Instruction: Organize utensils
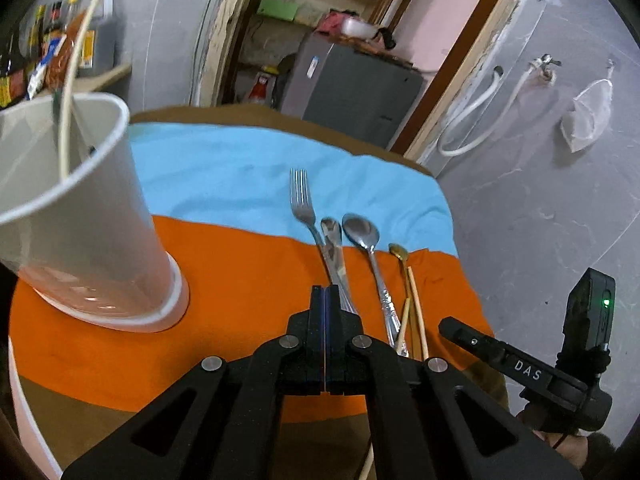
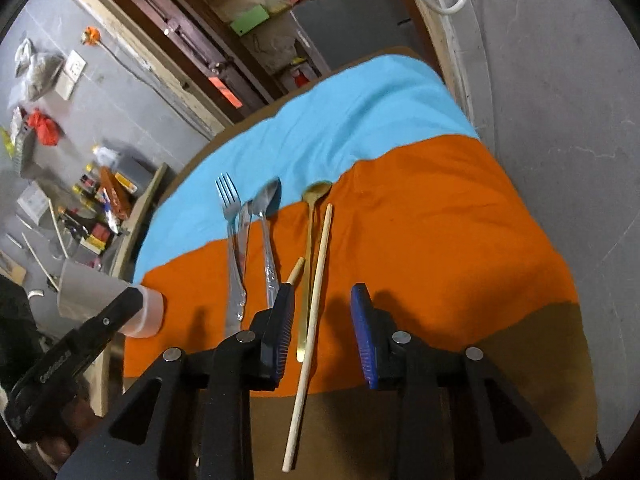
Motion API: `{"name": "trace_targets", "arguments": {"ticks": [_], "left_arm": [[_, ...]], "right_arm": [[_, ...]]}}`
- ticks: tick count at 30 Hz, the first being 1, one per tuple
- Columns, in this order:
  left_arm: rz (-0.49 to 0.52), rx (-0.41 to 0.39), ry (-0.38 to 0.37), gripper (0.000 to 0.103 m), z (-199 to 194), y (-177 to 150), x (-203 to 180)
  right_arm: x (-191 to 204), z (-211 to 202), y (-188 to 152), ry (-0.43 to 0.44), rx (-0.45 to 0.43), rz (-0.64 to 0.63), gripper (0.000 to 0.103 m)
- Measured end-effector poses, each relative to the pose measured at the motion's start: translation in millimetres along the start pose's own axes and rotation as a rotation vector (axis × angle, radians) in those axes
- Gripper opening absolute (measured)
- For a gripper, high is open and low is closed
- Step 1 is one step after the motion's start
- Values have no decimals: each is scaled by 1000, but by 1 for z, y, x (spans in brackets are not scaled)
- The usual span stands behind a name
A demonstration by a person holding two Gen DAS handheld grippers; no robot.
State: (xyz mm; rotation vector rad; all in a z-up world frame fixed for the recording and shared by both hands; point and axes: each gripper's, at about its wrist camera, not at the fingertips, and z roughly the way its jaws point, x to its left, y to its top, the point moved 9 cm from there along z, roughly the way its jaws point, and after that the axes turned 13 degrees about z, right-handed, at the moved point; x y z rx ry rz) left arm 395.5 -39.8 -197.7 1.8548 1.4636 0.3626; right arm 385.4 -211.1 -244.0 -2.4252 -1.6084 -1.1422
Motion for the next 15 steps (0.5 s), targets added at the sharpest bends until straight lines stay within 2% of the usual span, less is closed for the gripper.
{"name": "trace_targets", "arguments": {"ticks": [4, 8, 15], "left_arm": [[11, 22, -20, 2, 14, 5, -1], [-13, 48, -34, 14, 35, 13, 2], [-86, 137, -44, 14, 82, 29, 14]], "right_arm": [[0, 9, -5, -24, 37, -14, 28], [2, 14, -3, -46, 35, -38, 26], [3, 25, 11, -84, 19, -67, 14]]}}
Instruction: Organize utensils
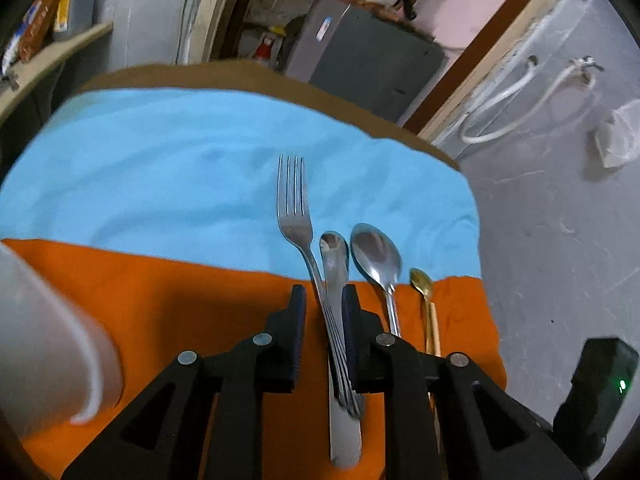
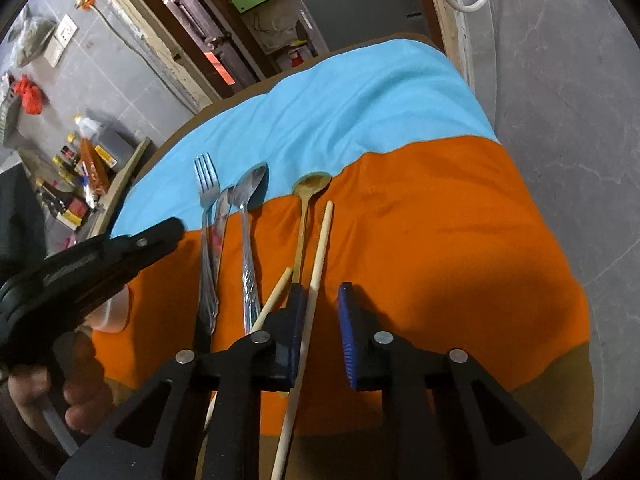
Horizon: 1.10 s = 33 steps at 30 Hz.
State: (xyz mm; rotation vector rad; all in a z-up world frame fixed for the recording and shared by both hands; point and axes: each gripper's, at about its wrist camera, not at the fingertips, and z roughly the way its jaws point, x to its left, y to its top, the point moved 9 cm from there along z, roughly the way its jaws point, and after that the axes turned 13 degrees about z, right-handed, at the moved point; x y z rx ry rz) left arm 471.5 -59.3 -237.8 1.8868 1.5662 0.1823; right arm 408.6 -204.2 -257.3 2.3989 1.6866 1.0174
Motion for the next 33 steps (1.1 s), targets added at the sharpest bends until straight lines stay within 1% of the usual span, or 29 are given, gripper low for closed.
{"name": "trace_targets", "arguments": {"ticks": [1, 4, 7, 11, 13, 14, 17, 18, 19, 20, 23, 24, 25, 27, 28, 30, 33], "left_arm": [[-13, 17, -5, 14, 7, 2, 2], [-46, 68, -15, 14, 21, 2, 10], [-70, 66, -43, 14, 25, 7, 13], [-111, 86, -88, 14, 30, 13, 18], [-146, 102, -113, 11, 30, 14, 22], [-160, 111, -117, 5, 31, 15, 25], [-224, 130, -163, 3, 27, 12, 34], [-246, 137, -174, 2, 26, 10, 36], [-258, 143, -178, 2, 23, 8, 39], [-259, 145, -175, 2, 21, 6, 39], [-224, 144, -149, 1, 8, -2, 36], [-210, 139, -145, 1, 3, -4, 34], [-198, 128, -147, 1, -2, -8, 31], [-174, 97, -154, 1, -14, -14, 24], [-152, 77, -150, 1, -21, -18, 20], [-123, 46, -145, 1, -34, -24, 14], [-97, -6, -150, 1, -52, -33, 6]], "right_arm": [[0, 1, 1, -1, 0, 2, 11], [-1, 5, 5, 9, 4, 12, 10], [1, 7, 8, 18, 7, 23, 10], [4, 11, 11, 14, 15, 31, 10], [6, 12, 11, -1, 27, 35, 10], [7, 12, 11, -15, 35, 37, 10], [10, 15, 11, -58, 58, 23, 10], [10, 15, 11, -70, 65, 14, 9], [10, 15, 11, -84, 70, 5, 6], [9, 15, 11, -93, 73, 2, 6], [7, 13, 10, -81, 78, 22, 3], [7, 11, 9, -64, 77, 34, 3], [7, 6, 7, -8, 69, 66, 3], [6, -1, 3, 11, 57, 75, 3], [8, -8, 0, 42, 36, 75, 3], [10, -18, -4, 69, 12, 71, 3], [15, -38, -8, 140, -51, 70, 3]]}}
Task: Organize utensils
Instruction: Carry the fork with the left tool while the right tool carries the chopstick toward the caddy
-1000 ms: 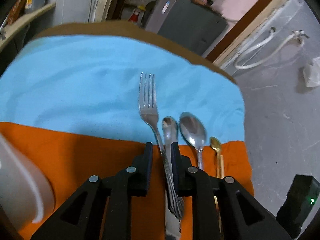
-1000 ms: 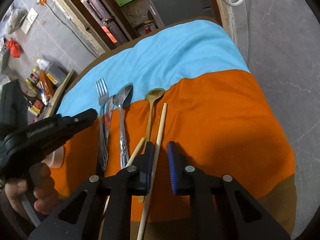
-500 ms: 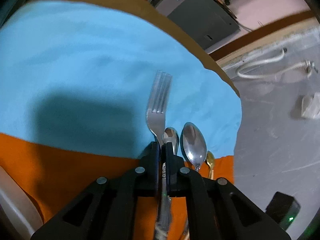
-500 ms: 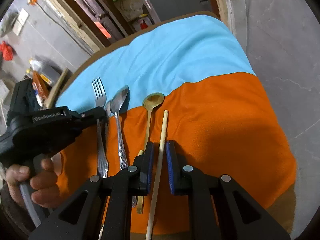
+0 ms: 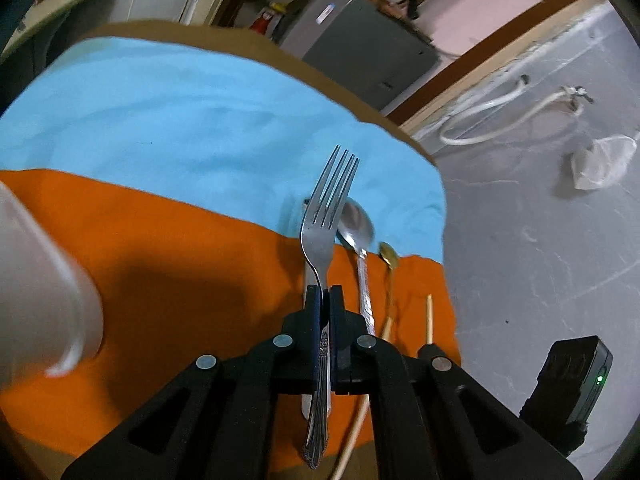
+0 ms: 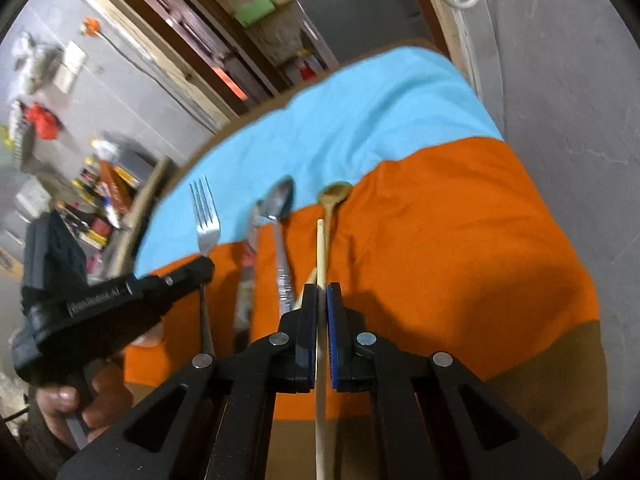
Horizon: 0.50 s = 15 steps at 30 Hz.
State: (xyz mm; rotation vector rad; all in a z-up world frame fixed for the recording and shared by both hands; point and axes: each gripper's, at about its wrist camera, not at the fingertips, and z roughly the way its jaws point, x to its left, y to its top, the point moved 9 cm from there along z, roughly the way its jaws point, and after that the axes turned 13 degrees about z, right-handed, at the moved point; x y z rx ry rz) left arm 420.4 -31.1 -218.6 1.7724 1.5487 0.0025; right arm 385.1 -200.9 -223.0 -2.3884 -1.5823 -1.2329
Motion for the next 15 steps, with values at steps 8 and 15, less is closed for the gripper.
{"name": "trace_targets", "arguments": {"ticks": [8, 15], "left_arm": [[110, -109, 7, 1, -26, 8, -40], [193, -188, -2, 1, -46, 17, -70]], "right_arm": [[27, -36, 5, 86, -128, -58, 3], [46, -68, 9, 157, -214, -76, 3]]}}
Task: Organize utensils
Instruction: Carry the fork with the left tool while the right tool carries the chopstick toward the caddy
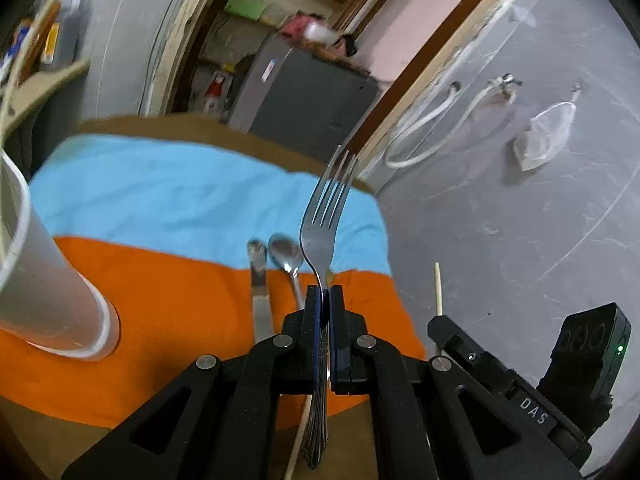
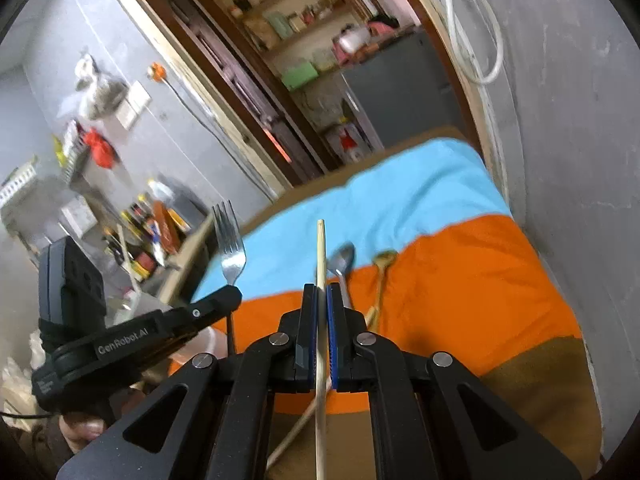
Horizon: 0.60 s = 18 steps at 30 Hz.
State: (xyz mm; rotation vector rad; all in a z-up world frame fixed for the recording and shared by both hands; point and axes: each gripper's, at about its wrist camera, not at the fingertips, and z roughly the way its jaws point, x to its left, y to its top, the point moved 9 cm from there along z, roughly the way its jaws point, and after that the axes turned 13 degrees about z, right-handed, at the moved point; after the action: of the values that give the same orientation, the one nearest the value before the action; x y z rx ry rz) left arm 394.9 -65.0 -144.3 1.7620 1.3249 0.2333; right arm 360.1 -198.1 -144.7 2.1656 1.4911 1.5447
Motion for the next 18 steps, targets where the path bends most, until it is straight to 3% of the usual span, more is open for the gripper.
{"name": "trace_targets", "arguments": {"ticks": [11, 18], "left_arm": [[44, -109, 19, 1, -43, 22, -8], [25, -213, 66, 1, -93, 44, 14]], "right_arm": [[48, -17, 16, 103, -79, -52, 3], [103, -19, 27, 243, -129, -93, 3]]}}
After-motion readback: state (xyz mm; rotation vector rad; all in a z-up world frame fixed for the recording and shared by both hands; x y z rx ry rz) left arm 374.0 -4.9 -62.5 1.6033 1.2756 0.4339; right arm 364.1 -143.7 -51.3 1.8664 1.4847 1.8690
